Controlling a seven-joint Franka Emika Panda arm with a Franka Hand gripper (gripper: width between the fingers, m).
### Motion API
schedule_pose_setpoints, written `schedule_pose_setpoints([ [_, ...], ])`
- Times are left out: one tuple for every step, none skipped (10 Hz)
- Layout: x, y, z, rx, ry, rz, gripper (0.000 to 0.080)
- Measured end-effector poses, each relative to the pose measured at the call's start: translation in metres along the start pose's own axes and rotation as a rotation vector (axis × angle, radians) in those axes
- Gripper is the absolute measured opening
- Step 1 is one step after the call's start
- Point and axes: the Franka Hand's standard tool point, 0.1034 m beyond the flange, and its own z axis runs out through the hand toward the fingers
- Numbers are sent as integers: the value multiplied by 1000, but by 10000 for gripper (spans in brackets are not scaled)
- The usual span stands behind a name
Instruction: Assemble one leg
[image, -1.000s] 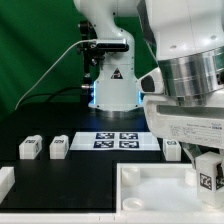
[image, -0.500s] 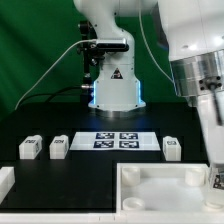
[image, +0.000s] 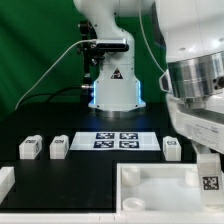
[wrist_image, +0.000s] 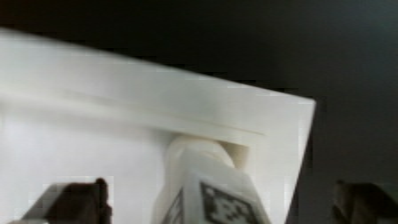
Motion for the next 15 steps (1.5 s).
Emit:
schedule_pose_setpoints([
  [1, -2, 0, 4, 5, -88, 643],
  [2, -2, 0, 3, 5, -220, 648],
  [4, 0, 0, 0, 5, -338, 649],
  [10, 5, 1, -28, 11, -509, 649],
  [14, 6, 1, -37, 20, -603, 649],
  [13, 5, 1, -36, 20, -601, 645],
  [13, 5, 1, -36, 20, -601, 493],
  [12, 5, 1, -33, 18, -573, 493],
  [11, 4, 1, -28, 16, -459, 284],
  [11, 4, 1, -23, 17, -354, 290],
  [12, 4, 1, -18, 16, -246, 290],
  [12, 3, 1, -6, 9, -63, 290],
  [13, 2, 2, 6, 2, 168, 290],
  [12, 1, 3, 21, -9, 409, 290],
  [11, 0, 4, 34, -12, 568, 290],
])
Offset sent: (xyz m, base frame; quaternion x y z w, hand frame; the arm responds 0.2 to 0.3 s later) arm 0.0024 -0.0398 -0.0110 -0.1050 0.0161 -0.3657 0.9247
